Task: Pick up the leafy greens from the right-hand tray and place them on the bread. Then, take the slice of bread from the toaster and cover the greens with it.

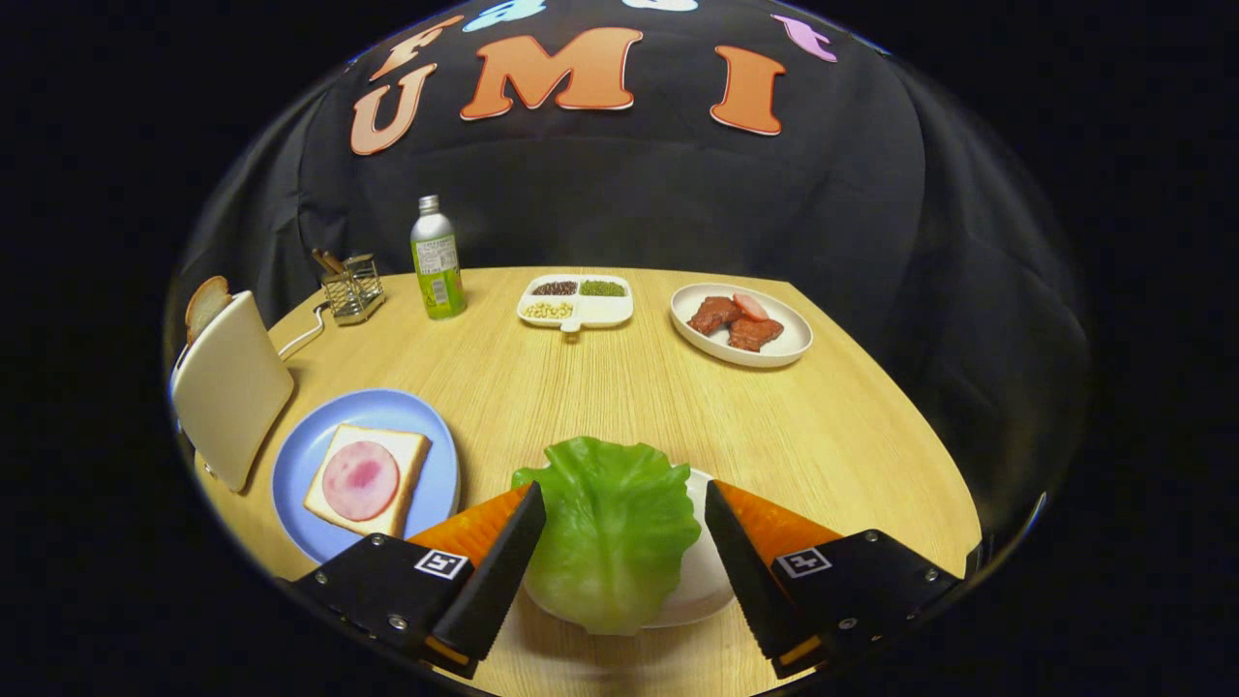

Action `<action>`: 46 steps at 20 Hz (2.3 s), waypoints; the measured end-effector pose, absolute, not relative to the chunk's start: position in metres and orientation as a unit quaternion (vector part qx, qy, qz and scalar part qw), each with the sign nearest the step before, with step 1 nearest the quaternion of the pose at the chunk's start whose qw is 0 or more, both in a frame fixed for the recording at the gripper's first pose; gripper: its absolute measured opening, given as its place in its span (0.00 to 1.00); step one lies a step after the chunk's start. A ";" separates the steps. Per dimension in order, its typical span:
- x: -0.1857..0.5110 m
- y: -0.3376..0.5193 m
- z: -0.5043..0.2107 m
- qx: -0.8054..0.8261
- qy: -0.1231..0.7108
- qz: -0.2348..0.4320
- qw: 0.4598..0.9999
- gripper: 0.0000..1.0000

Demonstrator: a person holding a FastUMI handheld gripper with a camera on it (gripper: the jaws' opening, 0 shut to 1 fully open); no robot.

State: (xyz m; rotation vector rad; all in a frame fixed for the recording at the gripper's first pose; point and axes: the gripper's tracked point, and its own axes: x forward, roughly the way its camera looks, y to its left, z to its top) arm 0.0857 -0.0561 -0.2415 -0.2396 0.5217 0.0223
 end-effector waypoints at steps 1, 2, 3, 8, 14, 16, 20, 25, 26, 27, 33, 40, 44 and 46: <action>0.085 -0.057 -0.246 -0.120 0.263 0.012 0.957 1.00; 0.085 -0.056 -0.249 -0.122 0.269 0.014 0.955 1.00; 0.086 -0.057 -0.254 -0.124 0.274 0.015 0.953 1.00; 0.090 -0.050 -0.268 -0.120 0.294 0.034 0.948 0.99; 0.092 -0.047 -0.277 -0.104 0.309 0.045 0.944 0.91; 0.090 -0.047 -0.281 -0.105 0.318 0.042 0.941 0.85; 0.088 -0.047 -0.283 -0.112 0.322 0.040 0.939 0.59; 0.084 -0.049 -0.282 -0.105 0.328 0.033 0.938 0.16; 0.084 -0.051 -0.281 -0.105 0.326 0.027 0.939 0.11; 0.081 -0.051 -0.280 -0.103 0.328 0.027 0.939 0.02; 0.074 -0.053 -0.264 -0.096 0.310 0.021 0.946 0.01; 0.069 -0.056 -0.252 -0.102 0.298 0.013 0.949 0.01; 0.067 -0.064 -0.257 -0.103 0.309 0.002 0.946 0.02; 0.070 -0.065 -0.262 -0.101 0.308 0.004 0.946 0.39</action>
